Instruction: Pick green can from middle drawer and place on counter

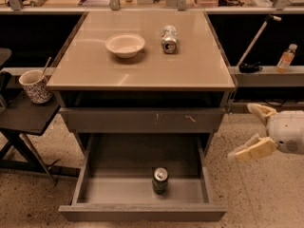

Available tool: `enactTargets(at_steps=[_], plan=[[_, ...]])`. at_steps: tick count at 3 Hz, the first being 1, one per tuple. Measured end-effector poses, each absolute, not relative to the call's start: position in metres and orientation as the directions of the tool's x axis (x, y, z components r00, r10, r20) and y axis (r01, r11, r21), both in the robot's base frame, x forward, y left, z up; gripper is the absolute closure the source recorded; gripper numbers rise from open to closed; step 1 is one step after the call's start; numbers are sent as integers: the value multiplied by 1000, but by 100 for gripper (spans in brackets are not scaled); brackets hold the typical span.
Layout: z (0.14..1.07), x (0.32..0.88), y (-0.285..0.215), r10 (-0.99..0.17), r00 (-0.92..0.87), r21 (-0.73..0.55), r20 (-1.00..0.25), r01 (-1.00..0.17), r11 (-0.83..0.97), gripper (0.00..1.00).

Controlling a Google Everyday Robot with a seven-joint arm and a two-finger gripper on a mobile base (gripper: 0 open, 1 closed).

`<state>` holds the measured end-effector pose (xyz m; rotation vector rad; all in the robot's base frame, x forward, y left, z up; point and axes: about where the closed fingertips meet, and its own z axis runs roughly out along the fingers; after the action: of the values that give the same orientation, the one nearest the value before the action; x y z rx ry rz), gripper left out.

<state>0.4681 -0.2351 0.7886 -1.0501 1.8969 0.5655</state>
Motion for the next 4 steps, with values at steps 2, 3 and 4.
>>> enactTargets(at_steps=[2,3,4], plan=[[708,540,-170,-285,-130,-56,-950,-824,563,0],[674,558,-149,-237,-100,-48,-966,-835,549,0],[667,558,-148,-229,-106,-38,-968,-837,546,0]])
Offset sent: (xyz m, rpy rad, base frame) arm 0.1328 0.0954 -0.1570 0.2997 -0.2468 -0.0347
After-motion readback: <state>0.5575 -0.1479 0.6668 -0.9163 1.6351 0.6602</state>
